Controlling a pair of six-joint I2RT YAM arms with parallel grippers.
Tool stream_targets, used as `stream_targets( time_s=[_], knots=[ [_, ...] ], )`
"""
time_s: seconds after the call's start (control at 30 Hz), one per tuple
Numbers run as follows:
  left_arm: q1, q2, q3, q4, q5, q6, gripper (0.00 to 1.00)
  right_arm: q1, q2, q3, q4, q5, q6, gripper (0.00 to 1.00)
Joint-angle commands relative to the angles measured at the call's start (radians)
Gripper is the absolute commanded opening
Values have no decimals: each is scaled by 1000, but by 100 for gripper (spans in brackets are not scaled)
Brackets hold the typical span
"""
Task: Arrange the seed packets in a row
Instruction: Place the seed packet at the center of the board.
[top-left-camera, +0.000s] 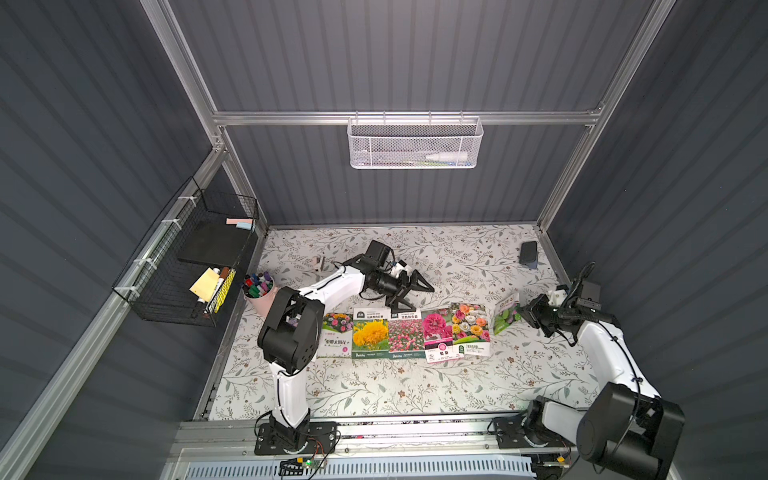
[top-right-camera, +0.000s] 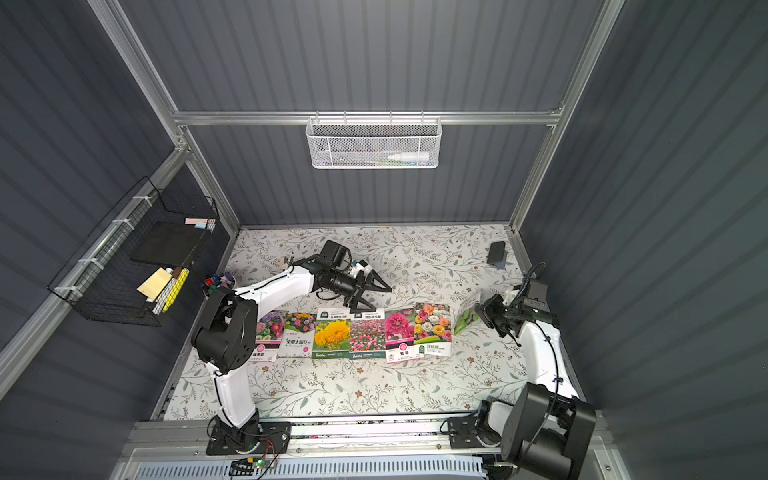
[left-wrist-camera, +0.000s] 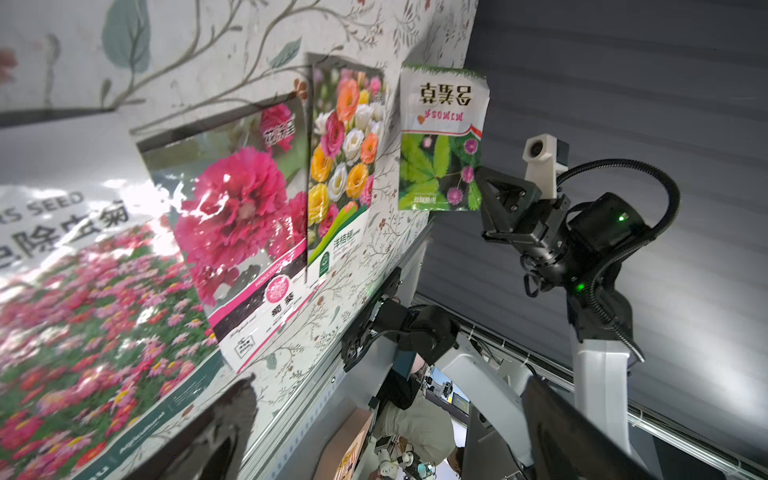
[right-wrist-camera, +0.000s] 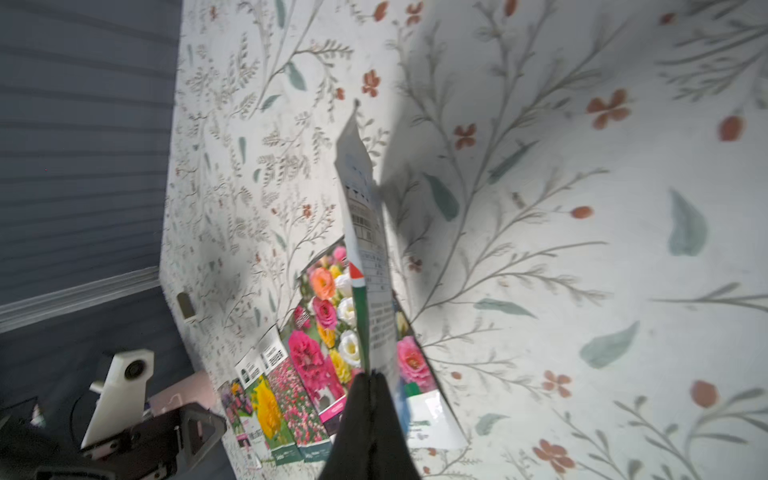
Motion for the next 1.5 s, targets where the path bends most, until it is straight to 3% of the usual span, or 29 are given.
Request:
stream_targets(
  time_s=[0.0,0.13,0.23,0.4,0.73,0.77,0.83,0.87,0.93,1.17,1.3,1.47],
  knots=[
    [-3,-45,-43,-30,-24,50,99,-5,79,20,-76,83,-47,0],
    [-3,-66,-71,-39,-24,56,99,-5,175,44,-129,128,-71,0],
    [-3,-80,-88,-43,-23,66,100,-5,171,52,-151,247,-75,0],
    [-2,-87,-101,-44,-15,70,99,-5,196,75,-168,311,-85,0],
    [-2,-106,-126,-33,3,67,100,20,275,86,-161,359,-95,1],
    [-2,-107,-128,-29,6,65,99,26,284,91,-166,375,-92,9],
    [-2,-111,-133,-26,8,59,99,34,297,101,-184,422,-81,36],
    [-1,-114,-135,-24,10,57,99,35,299,105,-190,439,-73,55],
    [-2,-120,-138,-25,10,55,99,37,281,106,-196,473,-60,69],
    [-2,-133,-147,-42,-1,55,99,36,231,133,-137,487,7,91],
    [-2,-136,-150,-45,-9,49,99,30,315,177,-75,357,61,95],
    [-2,-145,-160,-55,-20,51,99,28,406,209,-8,293,105,97]
  ],
)
